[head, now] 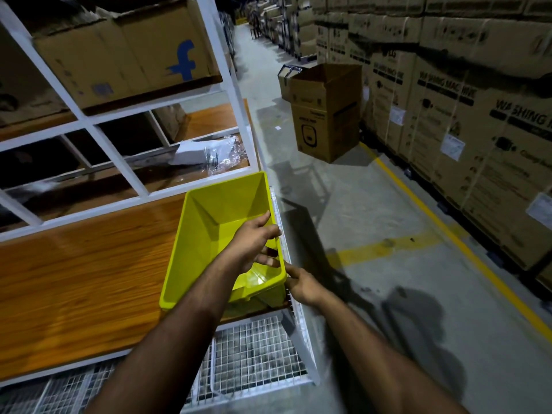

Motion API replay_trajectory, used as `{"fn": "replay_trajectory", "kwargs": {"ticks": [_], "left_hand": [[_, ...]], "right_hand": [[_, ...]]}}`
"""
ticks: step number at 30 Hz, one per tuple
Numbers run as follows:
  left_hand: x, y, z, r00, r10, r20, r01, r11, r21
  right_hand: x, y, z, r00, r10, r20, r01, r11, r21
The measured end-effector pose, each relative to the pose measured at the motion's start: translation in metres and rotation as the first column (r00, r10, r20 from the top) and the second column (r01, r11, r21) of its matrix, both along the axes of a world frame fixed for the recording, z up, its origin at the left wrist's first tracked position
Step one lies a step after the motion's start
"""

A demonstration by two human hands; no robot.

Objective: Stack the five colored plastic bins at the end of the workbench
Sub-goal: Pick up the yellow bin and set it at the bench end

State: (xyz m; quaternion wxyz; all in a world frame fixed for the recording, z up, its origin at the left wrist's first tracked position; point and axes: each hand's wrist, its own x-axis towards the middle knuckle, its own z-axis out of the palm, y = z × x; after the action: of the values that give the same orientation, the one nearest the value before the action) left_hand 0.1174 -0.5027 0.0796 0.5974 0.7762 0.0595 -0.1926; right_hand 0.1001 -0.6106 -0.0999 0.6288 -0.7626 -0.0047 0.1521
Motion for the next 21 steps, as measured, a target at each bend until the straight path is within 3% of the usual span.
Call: {"fn": "replay_trajectory", "kwargs": {"ticks": [9, 15, 21], "left_hand": [[-0.005, 0.000, 0.006, 1.000, -0.004, 0.004, 0.004, 1.000, -0.010], [-0.004, 0.003, 0.007, 0.999, -0.035, -0.009, 0.036, 0.999, 0.014], [-0.005, 0.005, 0.007, 0.999, -0.040, -0.015, 0.040, 0.999, 0.006]], "right_hand": [[0.015, -0.003, -0.028, 0.999, 0.042, -0.035, -0.044, 0.997, -0.071], [-0.012, 0.000, 0.029, 0.999, 0.054, -0.007, -0.054, 0.992, -0.112], [-0.012, -0.001, 0.035, 0.995, 0.095, -0.001, -0.094, 0.977, -0.193]]}}
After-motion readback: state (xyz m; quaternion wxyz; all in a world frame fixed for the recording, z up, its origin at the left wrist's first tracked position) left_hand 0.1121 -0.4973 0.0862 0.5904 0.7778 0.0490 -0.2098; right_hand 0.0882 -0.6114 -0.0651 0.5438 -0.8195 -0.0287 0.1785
